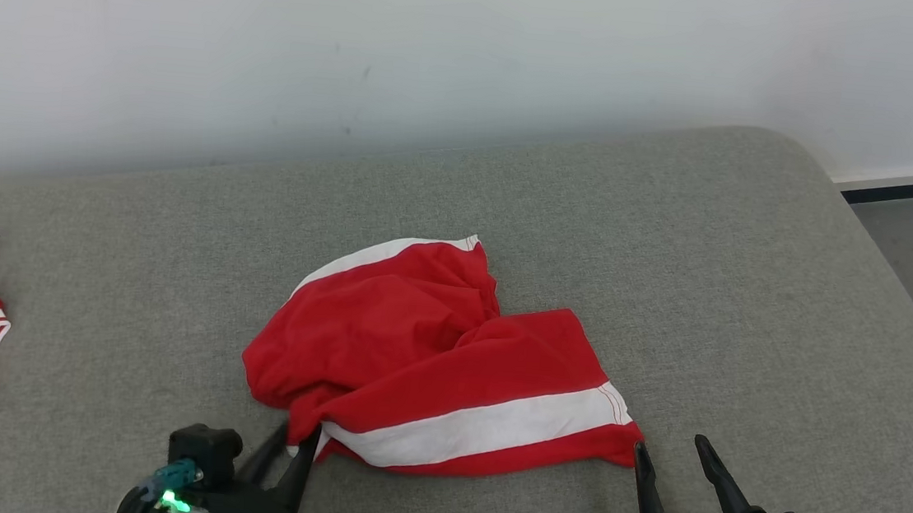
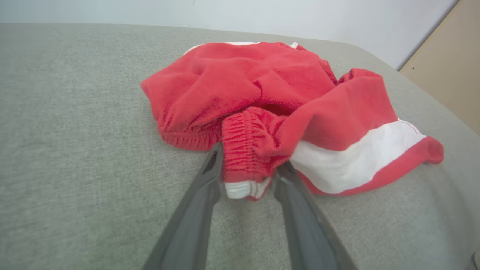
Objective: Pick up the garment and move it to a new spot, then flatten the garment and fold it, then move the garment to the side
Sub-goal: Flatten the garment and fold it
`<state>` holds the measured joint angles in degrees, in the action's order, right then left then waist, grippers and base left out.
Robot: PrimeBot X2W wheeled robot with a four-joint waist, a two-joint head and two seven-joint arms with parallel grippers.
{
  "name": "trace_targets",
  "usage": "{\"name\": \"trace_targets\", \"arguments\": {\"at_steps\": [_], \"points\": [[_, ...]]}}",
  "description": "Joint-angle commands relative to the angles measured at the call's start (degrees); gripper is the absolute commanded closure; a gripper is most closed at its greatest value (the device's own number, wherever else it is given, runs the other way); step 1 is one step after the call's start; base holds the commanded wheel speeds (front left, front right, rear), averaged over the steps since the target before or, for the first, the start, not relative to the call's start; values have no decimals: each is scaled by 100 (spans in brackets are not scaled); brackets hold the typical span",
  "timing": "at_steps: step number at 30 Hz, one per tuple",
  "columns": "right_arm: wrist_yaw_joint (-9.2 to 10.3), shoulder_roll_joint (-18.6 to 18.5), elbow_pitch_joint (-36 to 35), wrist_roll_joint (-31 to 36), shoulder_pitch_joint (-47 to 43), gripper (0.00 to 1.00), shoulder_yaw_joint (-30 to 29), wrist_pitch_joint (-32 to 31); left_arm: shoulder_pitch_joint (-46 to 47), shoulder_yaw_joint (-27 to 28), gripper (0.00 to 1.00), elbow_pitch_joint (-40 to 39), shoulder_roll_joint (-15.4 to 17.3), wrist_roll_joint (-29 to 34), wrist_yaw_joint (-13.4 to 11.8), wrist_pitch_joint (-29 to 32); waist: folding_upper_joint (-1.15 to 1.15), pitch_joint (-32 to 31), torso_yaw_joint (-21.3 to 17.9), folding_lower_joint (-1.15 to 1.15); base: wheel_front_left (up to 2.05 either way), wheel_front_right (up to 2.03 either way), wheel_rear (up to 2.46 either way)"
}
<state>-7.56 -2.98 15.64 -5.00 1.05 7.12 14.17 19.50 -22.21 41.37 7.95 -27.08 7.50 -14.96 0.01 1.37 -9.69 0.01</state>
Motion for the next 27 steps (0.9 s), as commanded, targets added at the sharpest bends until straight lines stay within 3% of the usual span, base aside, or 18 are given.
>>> {"name": "trace_targets", "arguments": {"at_steps": [1,8,15,17,22,27], "points": [[15,12,8,-58,39,0,-9,39,32,-153,100,52,27,-133,-8,4,-1,-6,9,-1,0,0,0],[14,13,15,-35,-33,0,-58,44,-33,-467,100,48,54,-956,-8,237,-1,-75,85,-1,0,0,0],[15,13,22,-56,-73,0,-45,43,-253,-319,100,-490,364,-1812,-17,1172,-1,-144,133,-1,0,0,0],[15,14,33,-69,-116,0,-32,43,-280,-243,100,-698,516,-1941,-161,1552,-1,-158,144,-1,0,0,0],[15,13,49,-99,-76,0,43,40,-124,-159,100,-928,828,-1876,-816,2193,-1,-117,104,-1,0,0,0],[15,11,74,-147,69,0,199,36,300,-318,100,-715,826,-1544,-1169,2226,-1,4,-87,-1,0,0,0]]}}
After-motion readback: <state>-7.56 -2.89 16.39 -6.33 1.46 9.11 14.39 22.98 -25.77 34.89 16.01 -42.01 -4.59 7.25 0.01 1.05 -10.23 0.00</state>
